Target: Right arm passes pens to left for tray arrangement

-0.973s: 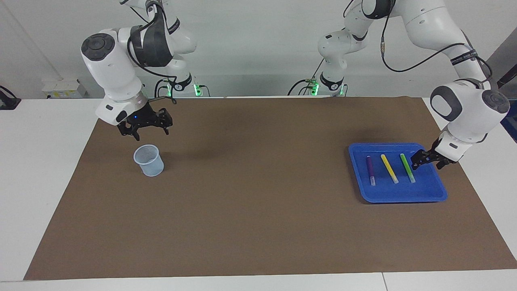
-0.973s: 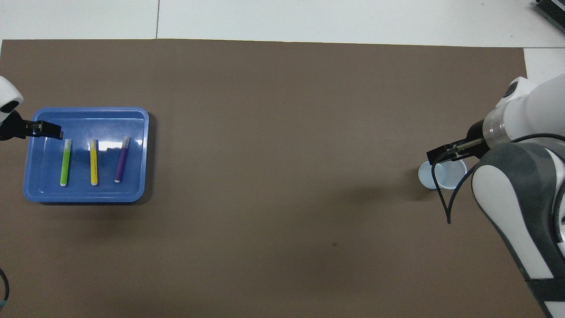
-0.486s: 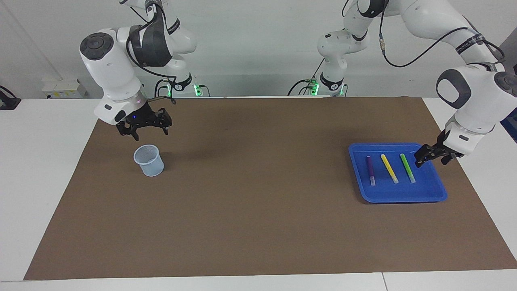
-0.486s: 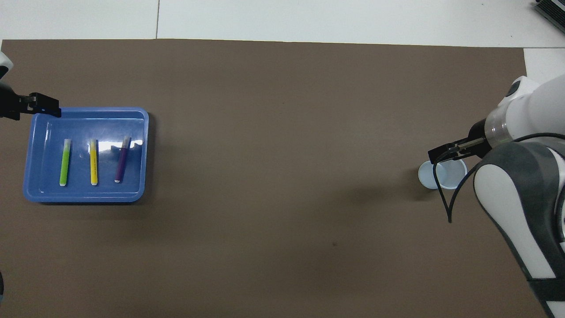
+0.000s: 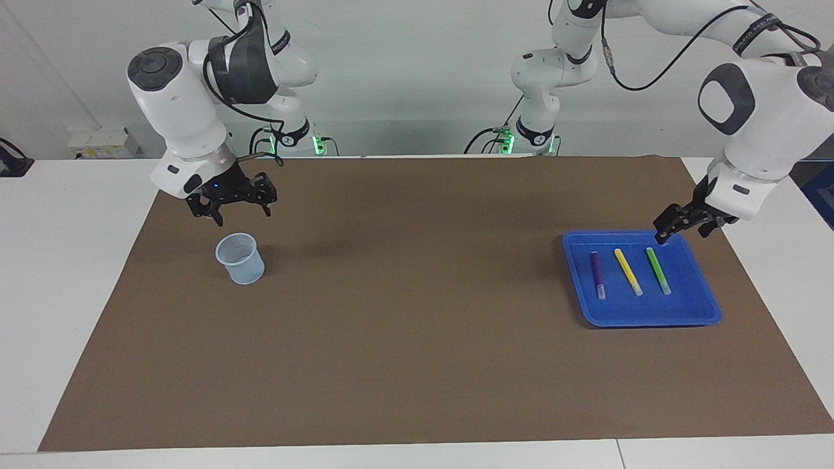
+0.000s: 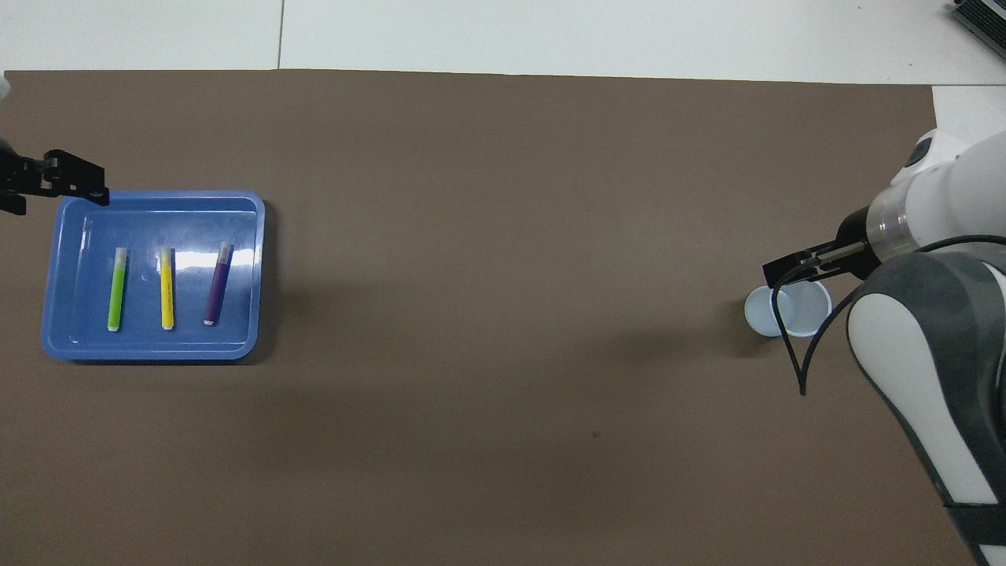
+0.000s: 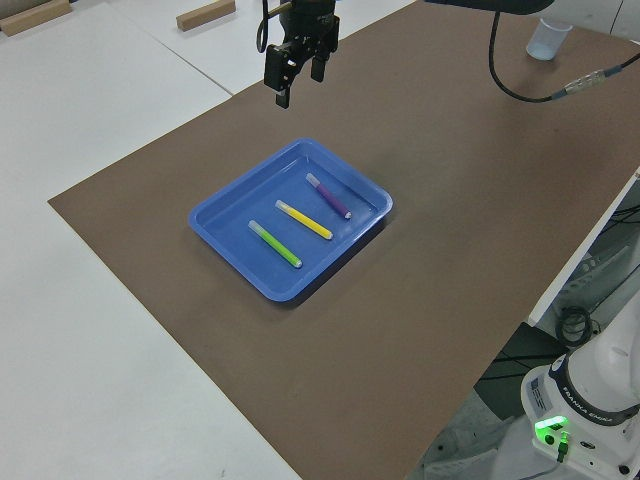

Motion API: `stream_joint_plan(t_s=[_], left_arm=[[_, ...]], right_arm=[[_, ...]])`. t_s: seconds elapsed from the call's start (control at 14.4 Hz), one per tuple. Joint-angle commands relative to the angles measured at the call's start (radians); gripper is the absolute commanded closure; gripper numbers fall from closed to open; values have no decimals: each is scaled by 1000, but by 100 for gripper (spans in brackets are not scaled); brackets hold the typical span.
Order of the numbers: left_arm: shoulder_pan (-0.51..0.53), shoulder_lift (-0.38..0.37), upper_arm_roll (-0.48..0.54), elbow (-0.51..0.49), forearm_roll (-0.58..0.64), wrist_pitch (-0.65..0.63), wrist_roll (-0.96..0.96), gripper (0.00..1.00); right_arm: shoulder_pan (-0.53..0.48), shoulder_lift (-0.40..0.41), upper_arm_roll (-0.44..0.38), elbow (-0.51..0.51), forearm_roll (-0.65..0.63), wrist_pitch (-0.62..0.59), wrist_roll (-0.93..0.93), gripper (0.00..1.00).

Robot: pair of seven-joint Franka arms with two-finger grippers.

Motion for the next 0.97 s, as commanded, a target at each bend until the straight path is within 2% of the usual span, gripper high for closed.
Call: stream_joint_plan(t_s=[0.0,0.21,0.42,0.56,0.9], left_arm=[[-30,-74,4,-11,7,-68,-8,0],[-70,-114,4,-12,5,-116,-11,0],[-96,-151,4,-28,-10,-157,-20,0],[-113,-169,4,-34,-16,-182,-39,0],[-118,-206,7,-77,-18,-185,-51,0]], right_arm=[[-3,-12,6,48,-9,-61,23,0],[-3,-10,3,81,-9,-113,23,0],[-1,22,-17,206,-6,-219,41,0],[-1,8,-49,192,-4,-240,49,0],[0,-6,-50,166,-7,-228,66,0]])
